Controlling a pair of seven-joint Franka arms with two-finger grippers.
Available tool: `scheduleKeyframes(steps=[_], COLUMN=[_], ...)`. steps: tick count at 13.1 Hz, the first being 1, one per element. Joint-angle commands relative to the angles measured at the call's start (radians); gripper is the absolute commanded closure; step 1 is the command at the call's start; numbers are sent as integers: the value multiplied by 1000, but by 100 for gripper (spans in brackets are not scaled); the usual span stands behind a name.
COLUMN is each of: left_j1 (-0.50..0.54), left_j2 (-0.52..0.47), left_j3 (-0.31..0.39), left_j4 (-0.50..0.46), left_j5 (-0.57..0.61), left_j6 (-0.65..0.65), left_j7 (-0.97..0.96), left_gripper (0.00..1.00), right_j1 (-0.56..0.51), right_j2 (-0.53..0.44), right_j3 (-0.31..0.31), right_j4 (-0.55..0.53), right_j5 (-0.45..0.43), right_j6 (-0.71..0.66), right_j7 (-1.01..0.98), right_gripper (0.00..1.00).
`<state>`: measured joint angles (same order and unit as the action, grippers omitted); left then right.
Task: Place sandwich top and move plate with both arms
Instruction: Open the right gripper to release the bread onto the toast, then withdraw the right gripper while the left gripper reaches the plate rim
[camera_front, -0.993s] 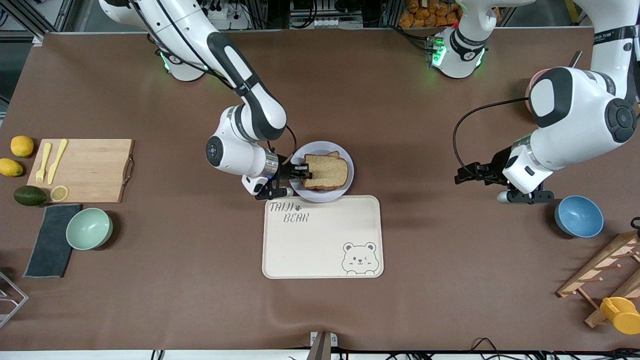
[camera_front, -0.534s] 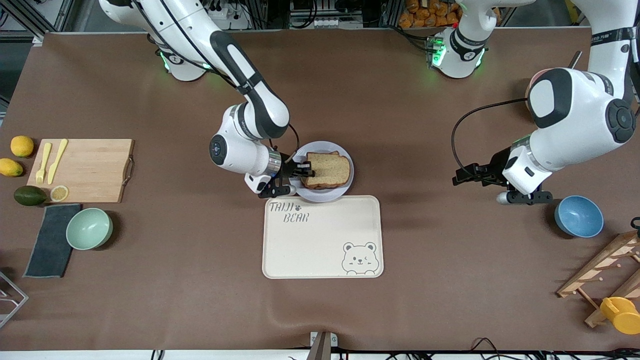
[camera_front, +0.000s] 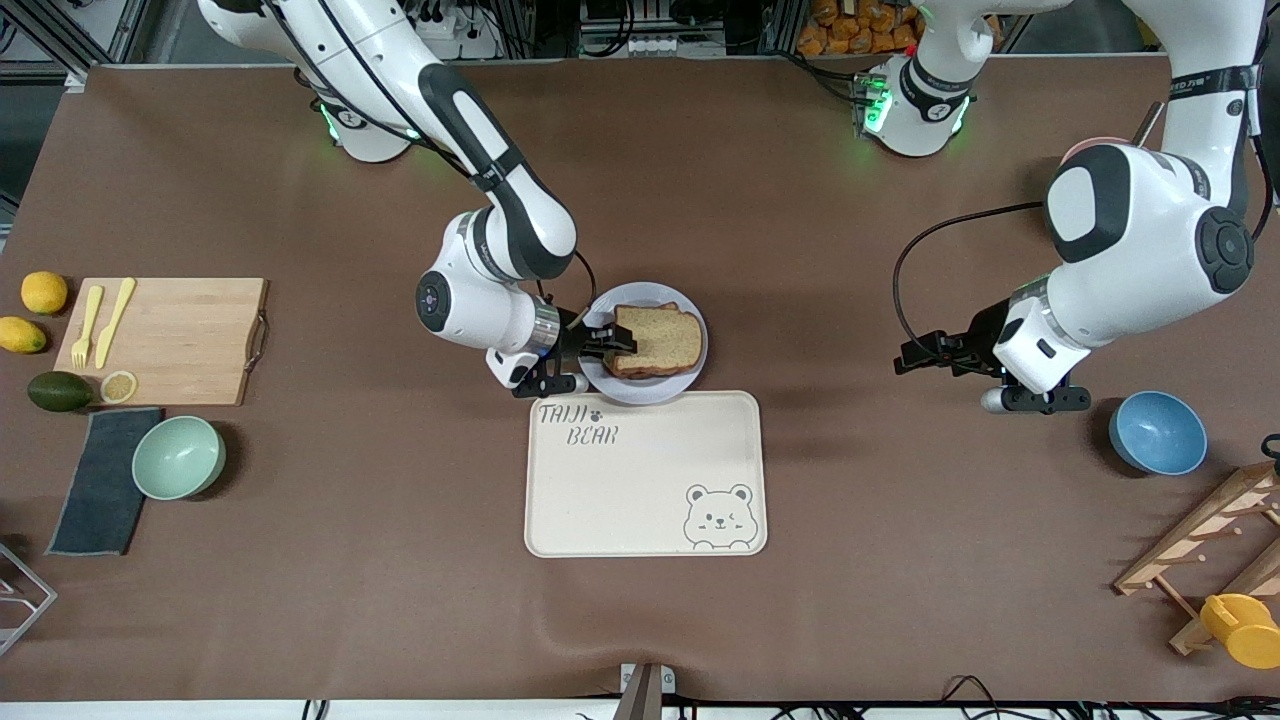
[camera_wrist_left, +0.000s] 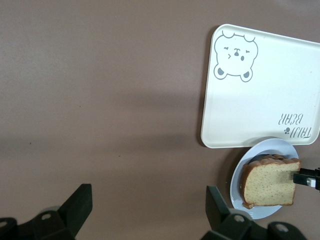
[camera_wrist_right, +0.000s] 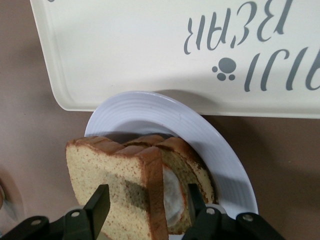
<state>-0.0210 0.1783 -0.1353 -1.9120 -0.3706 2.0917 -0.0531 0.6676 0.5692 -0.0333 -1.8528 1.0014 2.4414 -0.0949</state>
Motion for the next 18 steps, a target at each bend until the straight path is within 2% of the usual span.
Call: scheduleKeyframes(steps=[1,3,7,8,10,13,16,17,18], left_j1=[6,4,1,1,0,-7,-11,-13,-14], left_j2=[6,6,26,29,30,32,59,65,69], left_j3=[-1,-1,-1,-1,-1,-1,-3,-3,-9], left_j4=[2,1,5,4,1,-13,-16,-16,-19], left_j5=[-118,-145,-195,-209,-240,-280,-280,-283,-310], left_j6=[10,10,13,13,13,13,39,42,48], left_j7=[7,7,9,10,10,10,12,12,12], left_gripper=[0,0,0,0,0,0,0,0,0], right_j1=[0,-9,-112,-143,-177,-213,-218,-223,-227], right_j2=[-14,-29,-89,-100,-121,-161,-207,-212,-212], right_j3=[-8,-11,-16,-31,-68,-135,-218,-246,-285], right_j4=[6,7,15,17,30,32,32,32,33], right_j5=[19,19,0,-30,-122,-168,-246,-276,-277], right_j6=[-10,-13,-151,-185,-255,-340,-343,-340,-340], right_j7=[24,27,30,30,29,8,-15,-67,-138], right_gripper=[29,29,29,25,23,17,10,4,2])
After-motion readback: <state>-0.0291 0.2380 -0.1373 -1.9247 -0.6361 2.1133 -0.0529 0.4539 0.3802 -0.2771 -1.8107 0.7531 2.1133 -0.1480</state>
